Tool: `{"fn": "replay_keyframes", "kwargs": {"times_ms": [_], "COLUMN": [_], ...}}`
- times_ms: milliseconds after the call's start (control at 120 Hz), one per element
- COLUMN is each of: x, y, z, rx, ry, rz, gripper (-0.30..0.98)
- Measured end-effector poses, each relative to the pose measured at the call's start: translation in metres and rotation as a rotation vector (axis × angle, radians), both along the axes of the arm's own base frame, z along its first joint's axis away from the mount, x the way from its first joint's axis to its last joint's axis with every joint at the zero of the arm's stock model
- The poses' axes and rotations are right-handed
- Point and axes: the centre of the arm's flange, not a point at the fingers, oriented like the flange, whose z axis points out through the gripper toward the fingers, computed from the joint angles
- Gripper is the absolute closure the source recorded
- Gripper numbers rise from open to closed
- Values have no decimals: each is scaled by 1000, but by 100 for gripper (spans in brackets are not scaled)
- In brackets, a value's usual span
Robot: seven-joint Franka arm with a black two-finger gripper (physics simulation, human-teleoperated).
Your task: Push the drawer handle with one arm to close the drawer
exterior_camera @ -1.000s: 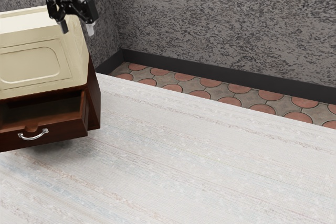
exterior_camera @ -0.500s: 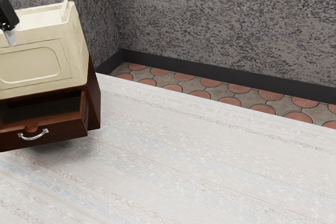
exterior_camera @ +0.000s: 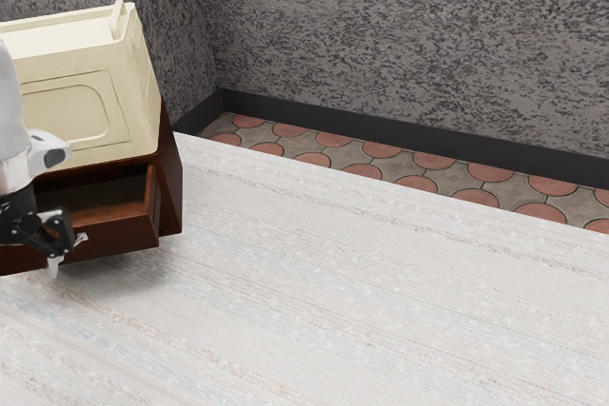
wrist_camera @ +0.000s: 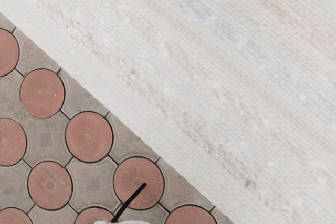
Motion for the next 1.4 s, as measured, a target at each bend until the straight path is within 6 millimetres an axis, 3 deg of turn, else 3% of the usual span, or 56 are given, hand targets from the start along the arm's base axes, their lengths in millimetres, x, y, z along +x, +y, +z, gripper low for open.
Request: {"fn": "replay_keyframes", "kwargs": {"times_ms": [92,167,333,433,758,867,1058,1400], "x": [4,6,12,12,35,45,59,83], "y": [-2,16,33,46,83,94,114,130], "z": [-19,-31,-70,-83,-111,-111,-112,-124], "rx": [6,-22,-44,-65,-95,-88,-73,-89], "ry": [-16,-37,-76,-125,-163,-172,-169,-156], "rz": [46,119,185,203,140,96,29,-67], "gripper": [1,5,24,36,65,71,76,78]}}
